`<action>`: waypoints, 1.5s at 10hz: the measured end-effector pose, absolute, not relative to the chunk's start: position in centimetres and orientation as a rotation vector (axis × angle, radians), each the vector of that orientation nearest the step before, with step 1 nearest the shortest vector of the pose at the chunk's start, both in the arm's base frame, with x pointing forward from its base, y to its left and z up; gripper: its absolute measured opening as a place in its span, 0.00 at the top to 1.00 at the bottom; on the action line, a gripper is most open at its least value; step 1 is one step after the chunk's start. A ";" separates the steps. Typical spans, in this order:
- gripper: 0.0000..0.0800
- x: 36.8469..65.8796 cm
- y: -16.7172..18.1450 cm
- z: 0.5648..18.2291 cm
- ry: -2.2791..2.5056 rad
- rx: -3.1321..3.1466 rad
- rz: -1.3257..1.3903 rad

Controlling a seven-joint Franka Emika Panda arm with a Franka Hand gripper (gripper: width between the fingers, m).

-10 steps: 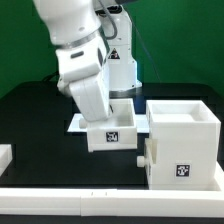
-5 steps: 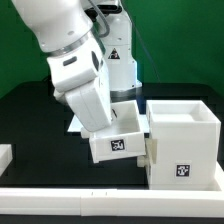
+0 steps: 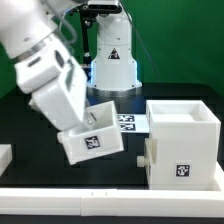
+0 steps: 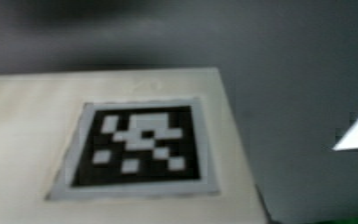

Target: Assemble drawer

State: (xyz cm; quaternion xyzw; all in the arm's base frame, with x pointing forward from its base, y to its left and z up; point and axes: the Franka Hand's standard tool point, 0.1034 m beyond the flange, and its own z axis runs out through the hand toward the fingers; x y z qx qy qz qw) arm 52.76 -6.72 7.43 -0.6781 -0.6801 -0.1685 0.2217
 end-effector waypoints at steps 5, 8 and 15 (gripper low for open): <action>0.95 52.8 -7.3 7.1 -1.866 -1.892 -0.494; 0.95 52.9 -7.8 6.3 -1.877 -1.994 -0.512; 0.95 51.5 -9.2 4.7 -1.762 -1.899 -0.597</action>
Offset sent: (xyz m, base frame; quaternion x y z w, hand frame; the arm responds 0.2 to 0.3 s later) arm 0.0000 0.0000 0.0000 0.0000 0.0000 0.0000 1.0000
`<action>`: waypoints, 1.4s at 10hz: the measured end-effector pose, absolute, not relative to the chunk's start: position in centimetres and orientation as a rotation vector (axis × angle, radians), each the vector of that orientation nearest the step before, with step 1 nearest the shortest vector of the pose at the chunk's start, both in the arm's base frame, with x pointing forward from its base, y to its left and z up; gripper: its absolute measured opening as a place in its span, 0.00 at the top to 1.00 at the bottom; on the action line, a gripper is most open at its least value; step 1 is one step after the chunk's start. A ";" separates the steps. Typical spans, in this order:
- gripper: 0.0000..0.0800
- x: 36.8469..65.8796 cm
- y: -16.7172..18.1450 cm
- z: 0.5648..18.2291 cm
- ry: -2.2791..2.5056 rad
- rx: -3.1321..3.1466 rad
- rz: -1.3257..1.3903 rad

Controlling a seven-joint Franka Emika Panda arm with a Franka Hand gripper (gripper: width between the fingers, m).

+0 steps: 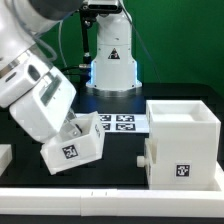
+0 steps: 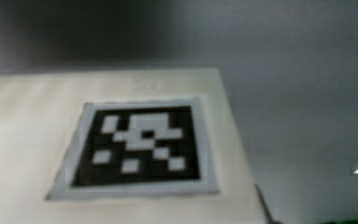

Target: Assemble drawer

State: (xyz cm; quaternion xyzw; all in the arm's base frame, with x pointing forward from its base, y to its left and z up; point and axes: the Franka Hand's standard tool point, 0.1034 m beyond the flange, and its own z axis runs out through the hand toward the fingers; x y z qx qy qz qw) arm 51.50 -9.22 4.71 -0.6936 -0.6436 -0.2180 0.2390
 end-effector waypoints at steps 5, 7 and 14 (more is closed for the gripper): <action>0.95 51.6 -9.0 4.7 -1.764 -1.905 -0.591; 0.95 52.4 -8.4 4.9 -1.835 -2.003 -0.506; 0.95 53.0 -3.7 6.1 -1.985 -2.164 -0.271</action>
Offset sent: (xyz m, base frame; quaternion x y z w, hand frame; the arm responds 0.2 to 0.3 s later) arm 0.0017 -0.0005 0.0010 -0.0010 -0.0001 0.0015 1.0000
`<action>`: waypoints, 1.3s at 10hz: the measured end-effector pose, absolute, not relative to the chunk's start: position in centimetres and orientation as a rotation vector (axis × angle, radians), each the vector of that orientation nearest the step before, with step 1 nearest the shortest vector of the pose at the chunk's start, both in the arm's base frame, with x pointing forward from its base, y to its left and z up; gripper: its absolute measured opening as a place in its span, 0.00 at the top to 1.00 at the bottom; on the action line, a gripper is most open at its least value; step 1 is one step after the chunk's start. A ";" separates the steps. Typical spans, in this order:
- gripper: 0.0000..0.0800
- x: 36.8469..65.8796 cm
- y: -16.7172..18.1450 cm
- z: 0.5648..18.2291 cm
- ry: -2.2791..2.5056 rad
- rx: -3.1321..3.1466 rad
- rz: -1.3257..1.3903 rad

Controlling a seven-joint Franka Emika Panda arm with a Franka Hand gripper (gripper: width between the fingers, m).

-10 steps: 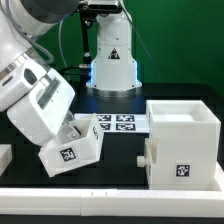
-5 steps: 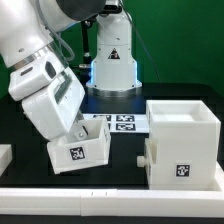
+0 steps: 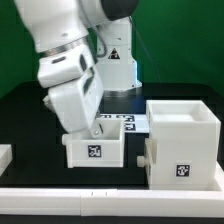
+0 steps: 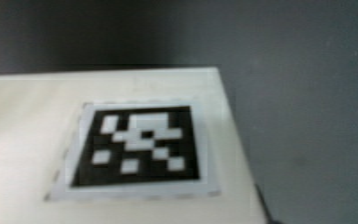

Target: Assemble drawer

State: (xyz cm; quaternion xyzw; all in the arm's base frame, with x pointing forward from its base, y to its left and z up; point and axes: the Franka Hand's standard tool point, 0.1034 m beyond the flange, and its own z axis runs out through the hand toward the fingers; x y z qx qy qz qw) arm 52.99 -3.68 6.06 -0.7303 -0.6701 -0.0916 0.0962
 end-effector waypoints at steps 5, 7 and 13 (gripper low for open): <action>0.95 52.6 -2.9 5.8 -2.159 -2.108 -0.368; 0.95 52.7 -1.9 5.8 -2.171 -2.087 -0.360; 0.95 52.5 -0.4 6.1 -2.079 -2.187 -0.325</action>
Offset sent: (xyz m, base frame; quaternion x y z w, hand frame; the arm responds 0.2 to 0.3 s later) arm -0.0037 0.0146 0.0036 -0.0331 0.0097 -0.1068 0.9937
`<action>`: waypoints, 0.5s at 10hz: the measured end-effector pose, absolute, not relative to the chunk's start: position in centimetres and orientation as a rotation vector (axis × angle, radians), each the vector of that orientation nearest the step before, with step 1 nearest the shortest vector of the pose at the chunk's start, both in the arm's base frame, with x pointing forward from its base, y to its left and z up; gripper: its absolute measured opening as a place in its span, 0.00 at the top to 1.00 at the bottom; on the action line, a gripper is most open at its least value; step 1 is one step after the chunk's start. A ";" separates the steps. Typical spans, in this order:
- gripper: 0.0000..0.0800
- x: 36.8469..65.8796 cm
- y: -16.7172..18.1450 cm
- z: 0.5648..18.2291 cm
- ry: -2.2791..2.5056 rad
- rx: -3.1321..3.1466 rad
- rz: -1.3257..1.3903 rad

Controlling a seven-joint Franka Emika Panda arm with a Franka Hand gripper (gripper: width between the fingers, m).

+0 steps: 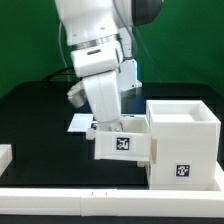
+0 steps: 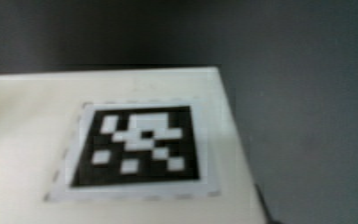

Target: Assemble drawer

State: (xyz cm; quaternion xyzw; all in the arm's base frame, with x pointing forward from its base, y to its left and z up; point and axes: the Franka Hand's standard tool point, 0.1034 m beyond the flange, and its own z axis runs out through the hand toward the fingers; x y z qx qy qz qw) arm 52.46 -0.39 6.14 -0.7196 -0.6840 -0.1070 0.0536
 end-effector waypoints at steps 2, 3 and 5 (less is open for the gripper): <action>0.95 52.6 -0.1 6.4 -2.019 -2.249 -0.307; 0.95 52.6 0.1 6.4 -2.012 -2.259 -0.308; 0.95 52.6 0.2 6.4 -2.007 -2.264 -0.312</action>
Offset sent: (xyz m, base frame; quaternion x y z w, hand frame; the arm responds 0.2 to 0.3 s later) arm -0.0019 0.0116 -0.0035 -0.0128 -0.0157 0.0031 0.9998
